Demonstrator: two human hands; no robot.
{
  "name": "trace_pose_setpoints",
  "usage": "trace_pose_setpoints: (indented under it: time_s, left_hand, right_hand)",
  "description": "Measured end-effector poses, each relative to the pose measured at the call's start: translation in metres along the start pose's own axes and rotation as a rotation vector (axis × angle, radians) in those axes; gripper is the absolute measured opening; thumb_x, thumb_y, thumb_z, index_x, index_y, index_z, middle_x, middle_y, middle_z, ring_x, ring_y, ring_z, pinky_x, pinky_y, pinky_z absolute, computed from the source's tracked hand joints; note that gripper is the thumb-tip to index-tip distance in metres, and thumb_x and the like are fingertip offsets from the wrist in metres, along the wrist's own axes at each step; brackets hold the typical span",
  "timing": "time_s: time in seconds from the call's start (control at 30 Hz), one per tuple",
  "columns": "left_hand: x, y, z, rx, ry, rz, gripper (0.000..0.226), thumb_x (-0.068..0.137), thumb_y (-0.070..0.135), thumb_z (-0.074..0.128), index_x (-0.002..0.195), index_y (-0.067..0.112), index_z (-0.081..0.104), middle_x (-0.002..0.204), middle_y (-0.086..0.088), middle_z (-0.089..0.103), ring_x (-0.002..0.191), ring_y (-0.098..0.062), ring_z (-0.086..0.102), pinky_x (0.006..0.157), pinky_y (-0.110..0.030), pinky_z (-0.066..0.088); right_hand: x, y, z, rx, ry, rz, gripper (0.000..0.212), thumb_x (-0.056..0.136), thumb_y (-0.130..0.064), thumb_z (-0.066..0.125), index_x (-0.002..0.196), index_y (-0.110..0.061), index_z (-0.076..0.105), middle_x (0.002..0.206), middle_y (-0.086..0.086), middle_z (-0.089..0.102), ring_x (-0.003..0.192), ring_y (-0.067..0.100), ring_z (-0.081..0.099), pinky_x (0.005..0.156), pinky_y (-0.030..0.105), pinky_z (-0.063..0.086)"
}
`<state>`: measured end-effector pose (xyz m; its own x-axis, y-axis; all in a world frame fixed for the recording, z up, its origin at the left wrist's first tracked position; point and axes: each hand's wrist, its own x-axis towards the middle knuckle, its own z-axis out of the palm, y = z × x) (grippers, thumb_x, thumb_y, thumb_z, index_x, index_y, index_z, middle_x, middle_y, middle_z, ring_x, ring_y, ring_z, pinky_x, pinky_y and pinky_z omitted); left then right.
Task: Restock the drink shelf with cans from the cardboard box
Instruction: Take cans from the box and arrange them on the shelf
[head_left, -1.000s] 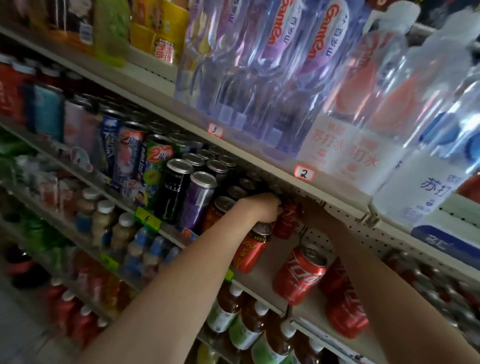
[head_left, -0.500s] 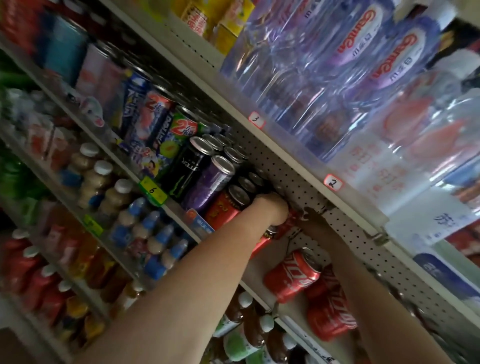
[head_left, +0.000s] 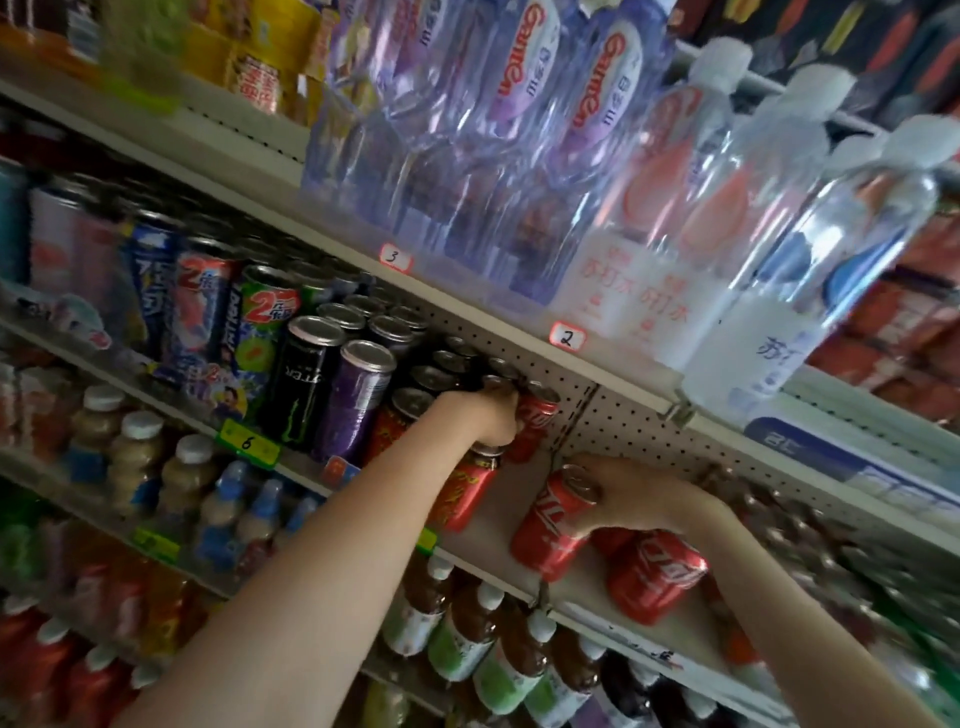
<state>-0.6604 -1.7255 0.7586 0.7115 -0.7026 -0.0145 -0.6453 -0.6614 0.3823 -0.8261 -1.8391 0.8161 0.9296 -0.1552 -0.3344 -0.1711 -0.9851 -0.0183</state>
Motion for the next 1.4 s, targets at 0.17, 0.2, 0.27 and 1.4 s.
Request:
trace_pose_setpoints:
  time_s: [0.17,0.2,0.27,1.4]
  left_hand:
    - [0.002,0.0,0.01,0.026,-0.009,0.003,0.058,0.099,0.029,0.029,0.15,0.005,0.014,0.159,-0.014,0.007,0.146,-0.027,0.009,0.119,-0.042,0.015]
    - [0.0,0.0,0.01,0.018,-0.01,-0.005,0.058,0.1,0.028,0.028,0.15,0.005,0.012,0.159,-0.013,0.004,0.147,-0.027,0.007,0.119,-0.042,0.013]
    - [-0.001,-0.001,0.011,0.008,-0.001,-0.012,0.057,0.1,0.026,0.027,0.151,0.006,0.01,0.16,-0.012,0.002,0.147,-0.026,0.005,0.119,-0.041,0.012]
    - [-0.029,0.019,-0.004,0.092,0.006,0.002,0.057,0.099,0.015,0.031,0.148,0.042,0.02,0.16,-0.005,0.009,0.143,-0.031,0.019,0.114,-0.038,0.022]
  right_hand:
    - [0.018,0.015,0.005,0.157,0.117,-0.016,0.051,0.075,-0.039,0.075,0.121,-0.032,0.053,0.112,-0.011,0.062,0.094,0.005,0.056,0.066,0.009,0.037]
    - [0.024,0.016,0.005,0.19,0.136,-0.008,0.048,0.075,-0.035,0.075,0.118,-0.031,0.055,0.108,-0.011,0.062,0.094,0.007,0.056,0.066,0.01,0.038]
    - [0.039,0.017,0.004,0.241,0.181,-0.015,0.043,0.074,-0.028,0.075,0.113,-0.027,0.057,0.1,-0.01,0.061,0.092,0.008,0.056,0.064,0.01,0.039]
    - [0.146,0.03,-0.001,0.639,0.452,-0.023,0.032,0.096,-0.031,0.053,0.121,-0.012,0.057,0.114,-0.004,0.058,0.103,0.016,0.057,0.064,0.008,0.041]
